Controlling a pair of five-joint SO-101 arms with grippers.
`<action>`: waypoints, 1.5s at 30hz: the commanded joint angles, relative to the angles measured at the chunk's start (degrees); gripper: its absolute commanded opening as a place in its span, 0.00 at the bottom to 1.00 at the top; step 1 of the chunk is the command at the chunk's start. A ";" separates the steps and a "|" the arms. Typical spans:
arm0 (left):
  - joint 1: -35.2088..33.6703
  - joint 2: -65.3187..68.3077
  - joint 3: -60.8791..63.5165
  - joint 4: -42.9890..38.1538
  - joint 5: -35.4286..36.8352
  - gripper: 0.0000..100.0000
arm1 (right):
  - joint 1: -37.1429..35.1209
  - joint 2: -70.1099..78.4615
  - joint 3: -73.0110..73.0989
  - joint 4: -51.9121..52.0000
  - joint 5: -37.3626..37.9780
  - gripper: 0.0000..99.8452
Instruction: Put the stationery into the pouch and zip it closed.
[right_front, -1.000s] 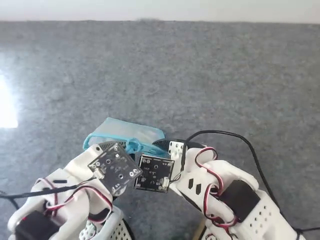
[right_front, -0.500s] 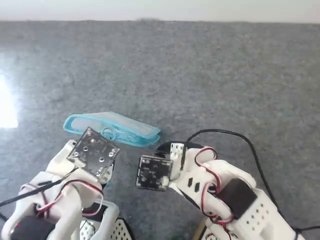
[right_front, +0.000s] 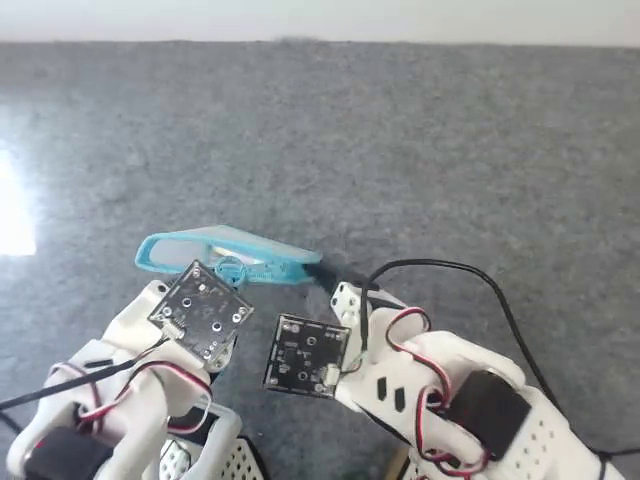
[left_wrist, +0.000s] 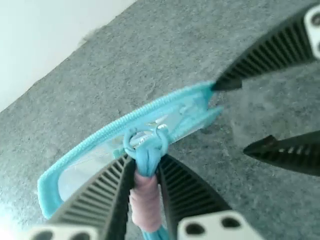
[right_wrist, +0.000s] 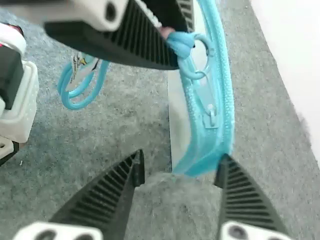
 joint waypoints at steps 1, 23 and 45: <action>0.62 1.85 1.19 1.14 -0.26 0.01 | -0.22 -1.10 -5.27 0.22 -0.79 0.28; 0.70 1.76 1.27 1.32 -0.44 0.01 | 2.42 15.96 -6.42 -11.03 1.32 0.08; -4.84 1.67 1.01 0.44 -0.18 0.01 | 6.73 16.66 5.36 -14.55 4.13 0.01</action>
